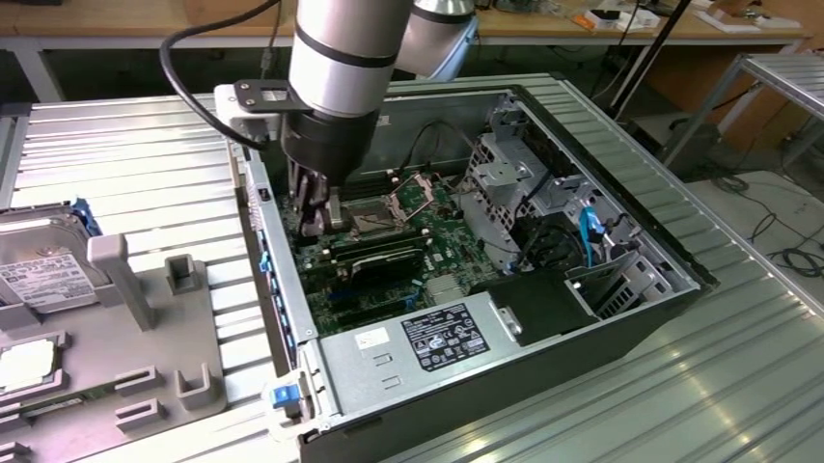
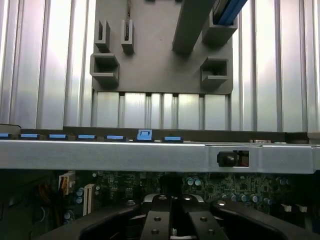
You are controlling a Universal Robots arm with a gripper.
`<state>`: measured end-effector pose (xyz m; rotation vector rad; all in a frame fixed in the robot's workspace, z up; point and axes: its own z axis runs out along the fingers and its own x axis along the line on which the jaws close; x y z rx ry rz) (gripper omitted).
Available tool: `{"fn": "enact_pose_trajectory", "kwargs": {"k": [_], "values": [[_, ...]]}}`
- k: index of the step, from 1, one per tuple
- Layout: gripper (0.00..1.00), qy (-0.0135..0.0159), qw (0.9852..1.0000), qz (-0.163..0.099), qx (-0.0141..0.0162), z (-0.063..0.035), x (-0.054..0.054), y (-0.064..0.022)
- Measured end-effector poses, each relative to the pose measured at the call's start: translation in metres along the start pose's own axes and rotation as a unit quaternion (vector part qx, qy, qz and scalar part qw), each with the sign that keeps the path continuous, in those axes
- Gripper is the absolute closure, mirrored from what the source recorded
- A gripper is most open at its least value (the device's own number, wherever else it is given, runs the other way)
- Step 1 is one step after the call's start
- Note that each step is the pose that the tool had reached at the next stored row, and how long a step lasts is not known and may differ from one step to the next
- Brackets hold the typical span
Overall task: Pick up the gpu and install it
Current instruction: 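Press down on the gpu until it lock into place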
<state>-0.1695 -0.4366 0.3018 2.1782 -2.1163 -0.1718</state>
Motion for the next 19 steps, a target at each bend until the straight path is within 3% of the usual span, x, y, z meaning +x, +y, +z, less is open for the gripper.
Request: {"fn": "enact_pose_trajectory", "kwargs": {"k": [7, 16, 19], "values": [[0.89, 0.0013, 1.0000, -0.002, 0.0000, 0.0047, 0.001, -0.0281], [0.89, 0.0022, 1.0000, -0.008, -0.0001, 0.0113, 0.005, -0.0471], [0.89, 0.0023, 1.0000, -0.008, 0.0000, 0.0102, 0.010, -0.0604]]}}
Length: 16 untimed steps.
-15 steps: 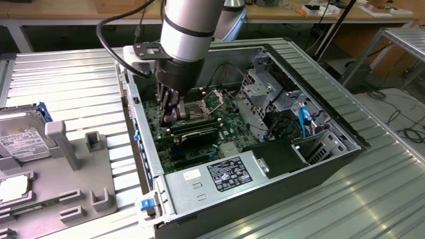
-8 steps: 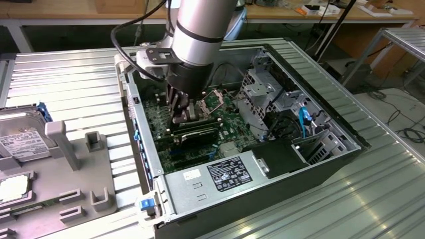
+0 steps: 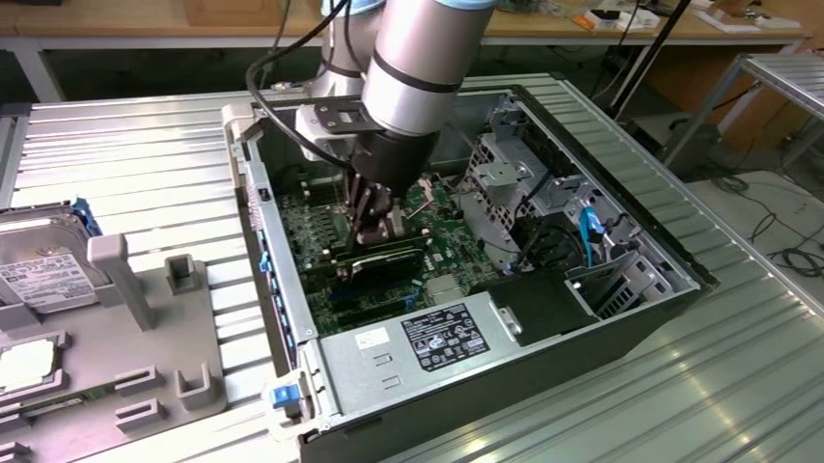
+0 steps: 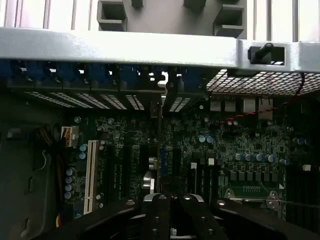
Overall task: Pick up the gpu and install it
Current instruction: 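Press down on the gpu until it lock into place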
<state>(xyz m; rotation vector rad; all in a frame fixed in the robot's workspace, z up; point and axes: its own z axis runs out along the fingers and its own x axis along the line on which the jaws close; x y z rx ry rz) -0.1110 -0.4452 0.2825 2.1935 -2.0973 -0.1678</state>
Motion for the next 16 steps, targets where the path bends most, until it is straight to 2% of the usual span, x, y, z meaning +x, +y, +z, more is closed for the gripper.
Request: {"fn": "enact_pose_trajectory", "kwargs": {"k": [3, 4, 9, 10, 11, 12, 16], "values": [[0.89, 0.0006, 1.0000, 0.000, 0.0000, -0.0013, 0.005, -0.0096], [0.89, 0.0016, 1.0000, 0.000, 0.0000, -0.0012, 0.009, -0.0109], [0.89, 0.0011, 1.0000, 0.000, 0.0001, 0.0010, 0.014, -0.0121], [0.89, -0.0012, 1.0000, 0.000, 0.0001, 0.0011, 0.015, -0.0122], [0.89, -0.0090, 1.0000, -0.001, 0.0005, 0.0016, 0.014, -0.0122], [0.89, -0.0130, 0.9999, -0.002, 0.0007, 0.0019, 0.014, -0.0122], [0.89, -0.0130, 0.9999, -0.002, 0.0009, 0.0024, 0.015, -0.0123]]}}
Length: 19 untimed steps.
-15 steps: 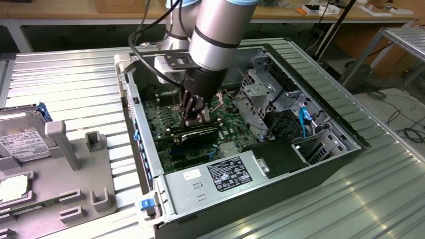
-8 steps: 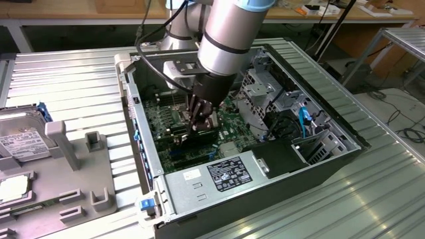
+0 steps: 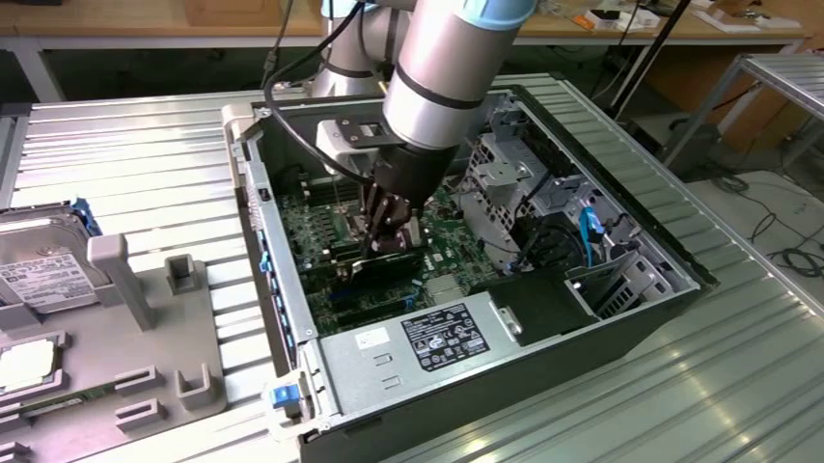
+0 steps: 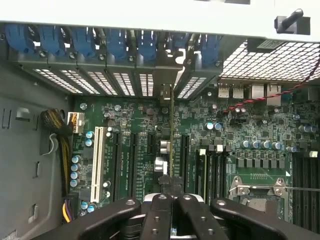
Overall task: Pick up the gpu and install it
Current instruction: 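Press down on the gpu until it lock into place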
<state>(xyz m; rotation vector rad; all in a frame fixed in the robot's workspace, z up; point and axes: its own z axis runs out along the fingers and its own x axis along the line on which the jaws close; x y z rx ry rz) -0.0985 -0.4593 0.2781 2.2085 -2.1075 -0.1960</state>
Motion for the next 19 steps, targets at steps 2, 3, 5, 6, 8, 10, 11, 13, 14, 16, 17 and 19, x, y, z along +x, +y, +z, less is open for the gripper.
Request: {"fn": "enact_pose_trajectory", "kwargs": {"k": [2, 3, 5, 6, 8, 10, 11, 13, 14, 16, 17, 19], "values": [[0.89, 0.0002, 1.0000, 0.000, 0.0013, 0.0025, 0.0002, -0.0005], [0.89, 0.0004, 1.0000, 0.000, 0.0013, 0.0030, 0.0003, -0.0005], [0.89, 0.0002, 1.0000, 0.000, 0.0015, 0.0042, 0.0003, -0.0007], [0.89, 0.0002, 1.0000, 0.000, 0.0015, 0.0043, 0.0003, -0.0007], [0.89, -0.0006, 1.0000, 0.000, 0.0016, 0.0045, -0.0002, -0.0007], [0.89, -0.0012, 1.0000, 0.000, 0.0017, 0.0046, -0.0009, -0.0008], [0.89, -0.0012, 1.0000, 0.000, 0.0017, 0.0046, -0.0009, -0.0008], [0.89, -0.0013, 1.0000, 0.000, 0.0016, 0.0046, -0.0014, -0.0008], [0.89, -0.0012, 1.0000, 0.000, 0.0016, 0.0046, -0.0039, -0.0009], [0.89, -0.0011, 1.0000, 0.000, 0.0016, 0.0047, -0.0079, -0.0012], [0.89, -0.0011, 1.0000, 0.000, 0.0016, 0.0048, -0.0080, -0.0011], [0.89, -0.0011, 1.0000, 0.000, 0.0016, 0.0052, -0.0080, -0.0012]]}}
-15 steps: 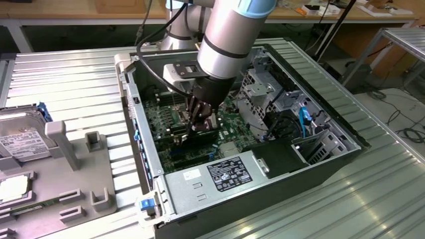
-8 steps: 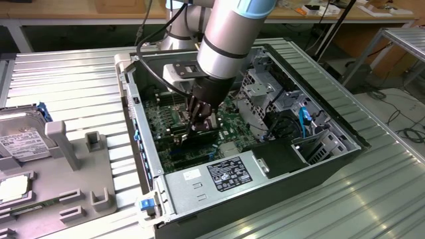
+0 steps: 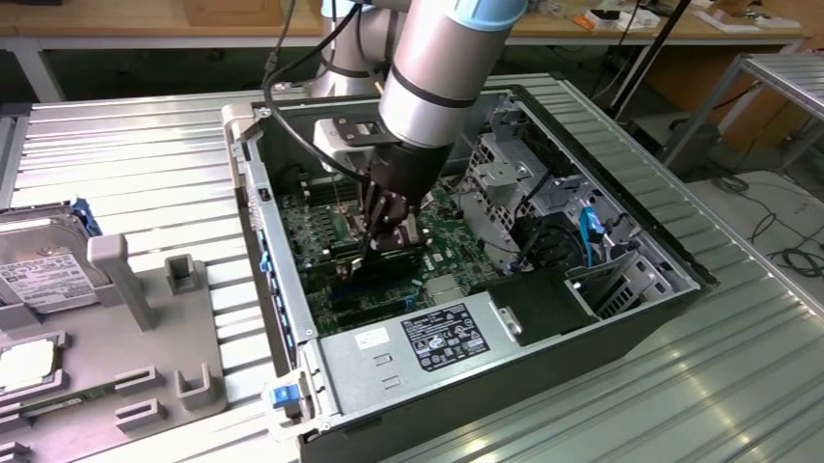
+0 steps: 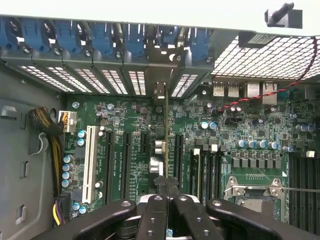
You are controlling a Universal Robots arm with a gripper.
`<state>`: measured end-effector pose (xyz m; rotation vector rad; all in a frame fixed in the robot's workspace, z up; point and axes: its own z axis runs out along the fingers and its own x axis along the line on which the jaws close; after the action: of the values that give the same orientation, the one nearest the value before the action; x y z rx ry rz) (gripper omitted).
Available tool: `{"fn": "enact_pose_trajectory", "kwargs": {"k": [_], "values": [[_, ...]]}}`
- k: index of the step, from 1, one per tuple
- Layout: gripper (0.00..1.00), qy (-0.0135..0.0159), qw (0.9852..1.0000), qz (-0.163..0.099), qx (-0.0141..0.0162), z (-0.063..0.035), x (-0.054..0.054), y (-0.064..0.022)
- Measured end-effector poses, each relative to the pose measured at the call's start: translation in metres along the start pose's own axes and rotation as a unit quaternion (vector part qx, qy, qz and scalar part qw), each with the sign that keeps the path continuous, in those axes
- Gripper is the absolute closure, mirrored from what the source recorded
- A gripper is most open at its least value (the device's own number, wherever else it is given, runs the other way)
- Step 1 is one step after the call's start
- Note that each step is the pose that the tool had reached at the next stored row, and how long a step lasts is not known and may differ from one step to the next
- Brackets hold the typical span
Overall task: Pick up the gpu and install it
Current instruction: 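Press down on the gpu until it lock into place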
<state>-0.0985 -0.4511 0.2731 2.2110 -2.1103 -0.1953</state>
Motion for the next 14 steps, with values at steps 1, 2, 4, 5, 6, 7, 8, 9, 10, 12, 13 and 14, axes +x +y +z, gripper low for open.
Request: {"fn": "enact_pose_trajectory", "kwargs": {"k": [1, 2, 4, 5, 6, 7, 8, 9, 10, 12, 13, 14], "values": [[0.89, -0.0002, 1.0000, 0.001, 0.0001, 0.0004, 0.000, 0.0000], [0.89, -0.0004, 1.0000, 0.002, 0.0002, 0.0010, 0.000, -0.0001], [0.89, -0.0008, 1.0000, 0.004, 0.0005, 0.0020, 0.000, 0.0000], [0.89, -0.0008, 1.0000, 0.005, 0.0006, 0.0023, 0.000, 0.0003], [0.89, -0.0008, 1.0000, 0.006, 0.0006, 0.0027, 0.000, 0.0005], [0.89, -0.0009, 1.0000, 0.006, 0.0006, 0.0029, 0.000, 0.0006], [0.89, -0.0010, 1.0000, 0.006, 0.0006, 0.0029, 0.000, 0.0007], [0.89, -0.0010, 1.0000, 0.006, 0.0006, 0.0029, 0.000, 0.0007], [0.89, -0.0014, 1.0000, 0.006, 0.0008, 0.0022, 0.000, 0.0008], [0.89, -0.0015, 1.0000, 0.006, 0.0005, -0.0025, 0.000, 0.0016], [0.89, -0.0012, 1.0000, 0.006, 0.0000, -0.0066, 0.000, 0.0022], [0.89, -0.0012, 1.0000, 0.006, -0.0004, -0.0118, 0.000, 0.0029]]}}
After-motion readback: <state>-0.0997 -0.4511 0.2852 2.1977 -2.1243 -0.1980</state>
